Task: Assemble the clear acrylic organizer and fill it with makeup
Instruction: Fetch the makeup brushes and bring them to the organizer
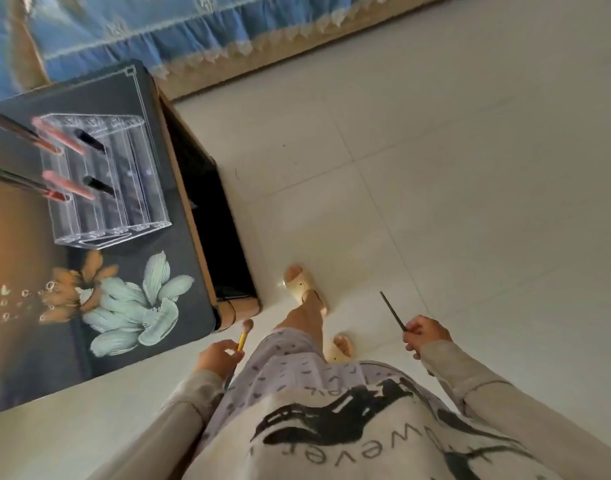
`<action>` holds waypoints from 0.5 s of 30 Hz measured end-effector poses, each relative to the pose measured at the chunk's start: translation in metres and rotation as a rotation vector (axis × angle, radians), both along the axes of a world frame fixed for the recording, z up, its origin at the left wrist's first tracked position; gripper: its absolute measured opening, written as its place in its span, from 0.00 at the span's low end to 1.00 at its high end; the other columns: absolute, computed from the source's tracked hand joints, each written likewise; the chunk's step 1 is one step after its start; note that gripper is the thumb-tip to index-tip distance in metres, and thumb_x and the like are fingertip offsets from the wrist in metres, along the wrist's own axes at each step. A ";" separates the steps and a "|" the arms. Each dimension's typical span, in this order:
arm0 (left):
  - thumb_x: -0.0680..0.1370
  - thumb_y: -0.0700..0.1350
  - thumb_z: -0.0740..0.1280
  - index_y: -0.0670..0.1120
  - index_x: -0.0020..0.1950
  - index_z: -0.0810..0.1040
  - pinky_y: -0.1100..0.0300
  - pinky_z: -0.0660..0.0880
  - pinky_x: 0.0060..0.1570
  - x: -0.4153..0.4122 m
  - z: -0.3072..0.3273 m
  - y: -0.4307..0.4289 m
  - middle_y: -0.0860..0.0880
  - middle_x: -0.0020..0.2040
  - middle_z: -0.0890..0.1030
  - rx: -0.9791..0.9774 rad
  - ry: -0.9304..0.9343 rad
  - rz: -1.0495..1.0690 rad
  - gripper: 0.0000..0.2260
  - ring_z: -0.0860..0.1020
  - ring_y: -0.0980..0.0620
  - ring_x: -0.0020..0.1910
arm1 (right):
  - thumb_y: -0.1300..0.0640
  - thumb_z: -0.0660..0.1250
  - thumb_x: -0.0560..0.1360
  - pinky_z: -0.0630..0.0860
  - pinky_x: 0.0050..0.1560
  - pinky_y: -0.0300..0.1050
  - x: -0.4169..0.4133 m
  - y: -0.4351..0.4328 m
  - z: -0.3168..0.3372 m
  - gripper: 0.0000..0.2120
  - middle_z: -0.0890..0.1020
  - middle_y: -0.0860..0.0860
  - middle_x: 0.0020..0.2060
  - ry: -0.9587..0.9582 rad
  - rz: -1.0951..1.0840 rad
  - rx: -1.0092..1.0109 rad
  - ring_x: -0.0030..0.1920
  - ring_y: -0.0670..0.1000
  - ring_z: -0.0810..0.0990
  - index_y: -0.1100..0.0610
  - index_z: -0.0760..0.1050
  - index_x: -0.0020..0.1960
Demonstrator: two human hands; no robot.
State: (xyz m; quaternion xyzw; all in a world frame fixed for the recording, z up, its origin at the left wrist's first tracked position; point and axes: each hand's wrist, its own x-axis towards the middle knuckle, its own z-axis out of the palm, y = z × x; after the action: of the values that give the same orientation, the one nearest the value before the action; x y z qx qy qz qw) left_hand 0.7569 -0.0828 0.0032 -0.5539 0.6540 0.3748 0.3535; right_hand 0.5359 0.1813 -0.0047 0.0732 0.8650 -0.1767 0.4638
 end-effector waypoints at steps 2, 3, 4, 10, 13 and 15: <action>0.77 0.44 0.64 0.44 0.55 0.78 0.60 0.70 0.49 -0.022 -0.001 -0.013 0.41 0.48 0.82 0.007 0.024 0.016 0.10 0.78 0.45 0.46 | 0.66 0.64 0.73 0.72 0.37 0.41 -0.021 -0.018 -0.002 0.10 0.81 0.61 0.46 0.003 0.026 0.009 0.40 0.55 0.78 0.66 0.74 0.54; 0.77 0.45 0.63 0.45 0.53 0.79 0.60 0.69 0.49 -0.035 0.000 -0.023 0.42 0.47 0.82 0.002 0.030 0.024 0.08 0.77 0.45 0.46 | 0.66 0.65 0.73 0.73 0.37 0.41 -0.031 -0.027 -0.003 0.10 0.81 0.61 0.46 0.002 0.031 0.016 0.39 0.55 0.78 0.66 0.74 0.54; 0.77 0.45 0.62 0.47 0.47 0.79 0.60 0.69 0.48 -0.048 0.001 -0.034 0.44 0.45 0.81 -0.014 0.035 0.024 0.07 0.77 0.45 0.46 | 0.66 0.65 0.73 0.74 0.38 0.42 -0.041 -0.037 -0.004 0.10 0.81 0.61 0.46 0.002 0.038 0.026 0.39 0.55 0.78 0.66 0.74 0.54; 0.76 0.44 0.63 0.46 0.49 0.79 0.63 0.68 0.40 -0.119 0.012 -0.104 0.48 0.40 0.77 -0.085 0.184 0.035 0.06 0.74 0.50 0.39 | 0.64 0.65 0.72 0.73 0.51 0.44 -0.088 -0.091 -0.002 0.08 0.82 0.61 0.51 0.033 0.169 0.116 0.50 0.58 0.79 0.64 0.76 0.51; 0.76 0.44 0.63 0.44 0.52 0.79 0.65 0.67 0.30 -0.145 0.016 -0.133 0.48 0.38 0.77 -0.119 0.239 0.075 0.08 0.72 0.53 0.32 | 0.65 0.65 0.72 0.70 0.48 0.43 -0.116 -0.117 0.002 0.09 0.82 0.62 0.51 0.072 0.177 0.104 0.47 0.57 0.77 0.66 0.76 0.52; 0.76 0.43 0.63 0.43 0.52 0.79 0.66 0.67 0.29 -0.158 0.016 -0.146 0.50 0.33 0.75 -0.130 0.254 0.132 0.08 0.71 0.55 0.29 | 0.65 0.65 0.72 0.69 0.48 0.42 -0.136 -0.135 0.004 0.09 0.82 0.62 0.51 0.094 0.207 0.099 0.51 0.59 0.79 0.66 0.76 0.51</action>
State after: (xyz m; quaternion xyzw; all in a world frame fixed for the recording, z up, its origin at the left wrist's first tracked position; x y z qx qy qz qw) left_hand 0.5990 -0.2285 0.0194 -0.5657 0.6784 0.4211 0.2060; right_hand 0.3999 0.0463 -0.0008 -0.0019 0.8965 -0.0881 0.4343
